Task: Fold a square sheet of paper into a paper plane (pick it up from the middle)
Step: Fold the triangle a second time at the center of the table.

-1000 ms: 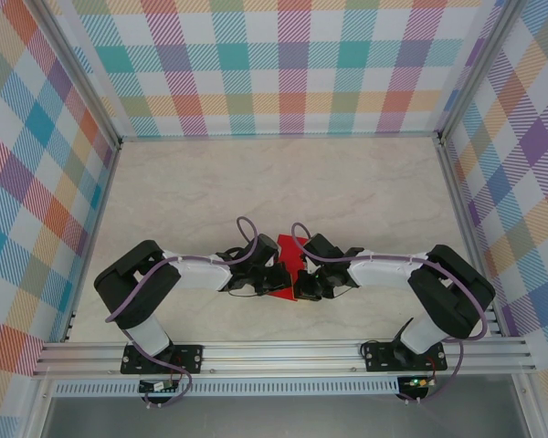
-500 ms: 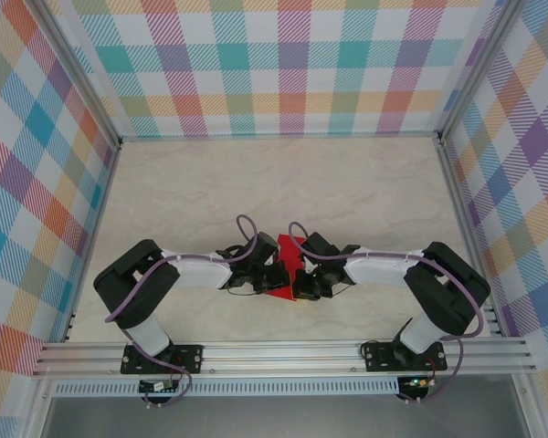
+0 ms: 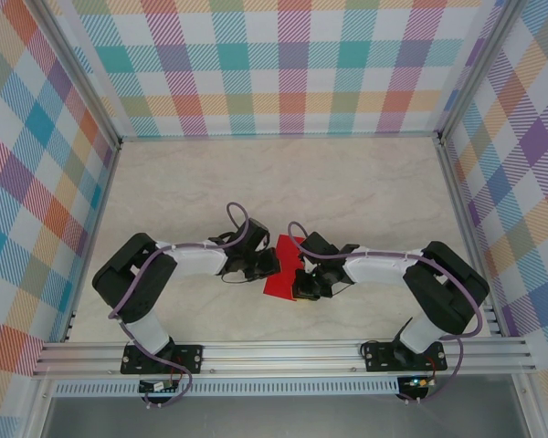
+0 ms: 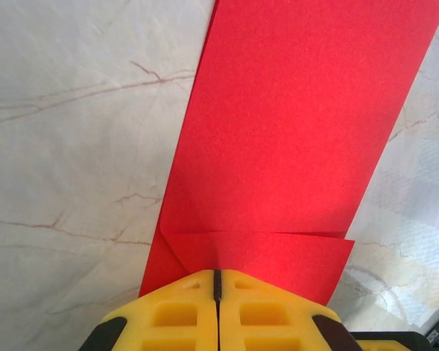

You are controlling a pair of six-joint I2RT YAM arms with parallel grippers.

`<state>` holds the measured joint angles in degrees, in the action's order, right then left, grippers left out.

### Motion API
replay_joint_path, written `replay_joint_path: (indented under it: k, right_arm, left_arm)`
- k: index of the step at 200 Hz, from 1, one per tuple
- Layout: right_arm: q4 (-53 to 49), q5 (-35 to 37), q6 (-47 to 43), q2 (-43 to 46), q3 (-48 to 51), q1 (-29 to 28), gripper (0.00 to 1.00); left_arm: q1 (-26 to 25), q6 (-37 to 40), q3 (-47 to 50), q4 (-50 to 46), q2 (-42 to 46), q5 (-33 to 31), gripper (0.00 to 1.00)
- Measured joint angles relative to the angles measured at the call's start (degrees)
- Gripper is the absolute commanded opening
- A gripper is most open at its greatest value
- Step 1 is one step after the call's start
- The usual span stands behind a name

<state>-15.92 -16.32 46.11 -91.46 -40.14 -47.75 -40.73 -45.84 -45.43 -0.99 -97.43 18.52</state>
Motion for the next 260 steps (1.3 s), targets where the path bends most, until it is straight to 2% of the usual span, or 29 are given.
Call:
replay_joint_path:
  k: [35, 87, 139, 188, 226, 260]
  right_arm:
    - [0.02, 0.00, 0.00, 0.02, 0.04, 0.00, 0.08]
    - [0.46, 0.00, 0.00, 0.26, 0.39, 0.00, 0.08]
    - [-1.01, 1.60, 0.20, 1.18, -1.38, -0.72, 0.17]
    - [-8.13, 8.76, 0.79, 4.02, -8.37, -0.98, 0.43]
    - [-8.70, 11.87, 0.00, 5.90, -12.76, 0.85, 0.46]
    - [-8.72, 11.82, -0.74, 5.90, -12.24, 2.93, 0.48]
  left_arm:
    - [1.49, 1.42, -1.31, -1.38, -0.76, 1.05, 0.06]
    - [5.03, 3.74, -3.63, -3.80, -1.66, -1.27, 0.06]
    - [6.36, 4.90, -4.83, -6.45, -1.20, -3.26, 0.11]
    - [6.91, 4.70, -3.78, -9.42, 9.79, -5.79, 0.29]
    - [6.91, 2.03, 3.41, -9.18, 19.98, -6.62, 0.40]
    - [6.91, -1.31, 10.71, -6.91, 24.57, -5.31, 0.44]
